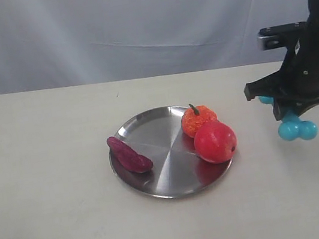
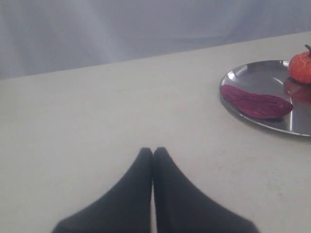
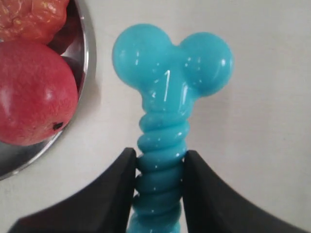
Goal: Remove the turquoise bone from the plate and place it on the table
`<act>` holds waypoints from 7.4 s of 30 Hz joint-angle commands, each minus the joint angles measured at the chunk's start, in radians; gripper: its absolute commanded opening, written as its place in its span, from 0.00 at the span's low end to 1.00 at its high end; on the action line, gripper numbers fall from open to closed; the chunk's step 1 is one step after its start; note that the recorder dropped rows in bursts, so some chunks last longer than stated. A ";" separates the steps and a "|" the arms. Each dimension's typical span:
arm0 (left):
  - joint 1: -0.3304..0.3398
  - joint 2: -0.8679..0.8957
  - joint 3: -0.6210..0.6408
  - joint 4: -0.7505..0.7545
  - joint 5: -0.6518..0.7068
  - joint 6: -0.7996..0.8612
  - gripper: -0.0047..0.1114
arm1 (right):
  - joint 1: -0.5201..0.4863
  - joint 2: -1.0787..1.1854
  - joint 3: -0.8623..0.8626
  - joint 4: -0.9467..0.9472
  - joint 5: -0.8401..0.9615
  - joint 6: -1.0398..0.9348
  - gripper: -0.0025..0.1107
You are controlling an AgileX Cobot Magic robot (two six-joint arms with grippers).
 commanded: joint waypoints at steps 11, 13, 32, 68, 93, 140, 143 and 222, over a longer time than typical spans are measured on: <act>-0.002 -0.001 0.003 0.001 -0.001 0.000 0.04 | -0.007 0.180 0.003 -0.047 -0.180 -0.017 0.02; -0.002 -0.001 0.003 0.001 -0.001 0.000 0.04 | -0.007 0.197 0.003 -0.057 -0.198 -0.012 0.02; -0.002 -0.001 0.003 0.001 -0.001 0.000 0.04 | -0.007 0.284 0.003 -0.105 -0.278 0.016 0.02; -0.002 -0.001 0.003 0.001 -0.001 0.000 0.04 | -0.008 0.348 0.003 -0.167 -0.294 0.079 0.02; -0.002 -0.001 0.003 0.001 -0.001 0.000 0.04 | -0.008 0.091 -0.003 -0.157 -0.155 0.079 0.56; -0.002 -0.001 0.003 0.001 -0.001 0.000 0.04 | 0.364 -1.238 0.473 0.219 0.276 0.123 0.02; -0.002 -0.001 0.003 0.001 -0.001 0.000 0.04 | 0.364 -1.238 0.473 0.202 0.233 0.121 0.02; -0.002 -0.001 0.003 0.001 -0.001 0.000 0.04 | -0.078 -1.730 1.241 0.231 -0.527 -0.462 0.02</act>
